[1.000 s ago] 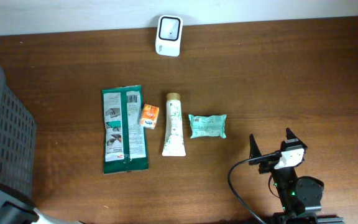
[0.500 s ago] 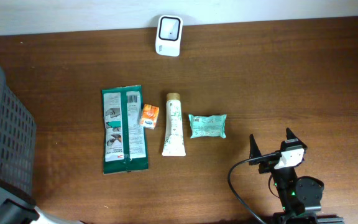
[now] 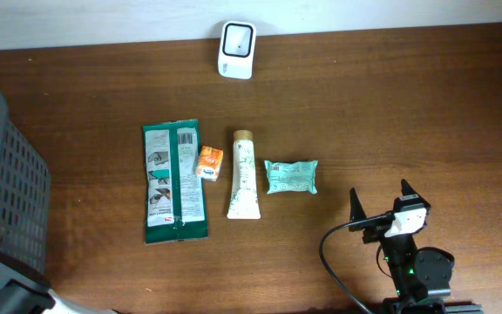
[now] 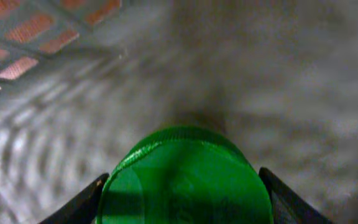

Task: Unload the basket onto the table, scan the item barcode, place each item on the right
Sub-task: 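Reach the left gripper into the basket and grasp the green round container, then carry the green container rightward and set it right of the mint packet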

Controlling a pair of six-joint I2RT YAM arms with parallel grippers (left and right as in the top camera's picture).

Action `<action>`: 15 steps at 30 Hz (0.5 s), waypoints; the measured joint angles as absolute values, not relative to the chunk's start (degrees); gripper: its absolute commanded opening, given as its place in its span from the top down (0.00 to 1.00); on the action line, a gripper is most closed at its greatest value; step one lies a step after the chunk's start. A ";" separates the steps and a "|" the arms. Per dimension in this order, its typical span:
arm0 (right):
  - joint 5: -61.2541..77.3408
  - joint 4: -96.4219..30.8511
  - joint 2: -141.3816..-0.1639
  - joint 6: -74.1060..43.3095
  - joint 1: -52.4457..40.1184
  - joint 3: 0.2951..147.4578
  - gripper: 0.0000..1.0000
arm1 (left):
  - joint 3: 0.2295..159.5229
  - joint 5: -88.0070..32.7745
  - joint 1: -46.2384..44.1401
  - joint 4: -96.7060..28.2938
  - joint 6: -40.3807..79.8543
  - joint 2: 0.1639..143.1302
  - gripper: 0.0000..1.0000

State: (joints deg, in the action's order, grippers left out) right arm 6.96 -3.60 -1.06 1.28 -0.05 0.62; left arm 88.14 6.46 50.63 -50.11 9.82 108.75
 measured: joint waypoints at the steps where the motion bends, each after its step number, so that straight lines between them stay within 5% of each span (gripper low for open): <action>1: 6.94 -3.62 -1.06 1.32 -0.05 0.62 0.02 | 89.80 5.72 50.63 -51.16 9.85 108.57 0.59; 9: 6.94 -3.62 -1.06 1.28 -0.05 0.62 0.02 | 107.46 -3.49 47.20 -54.83 9.87 92.36 0.59; 15: 6.96 -3.60 -1.06 1.28 -0.05 0.62 0.02 | 109.84 -8.82 30.89 -54.72 9.85 81.91 0.57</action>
State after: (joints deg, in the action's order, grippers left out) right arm 6.96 -3.60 -1.06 1.28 -0.05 0.62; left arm 109.84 -8.82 30.89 -54.72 9.85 81.91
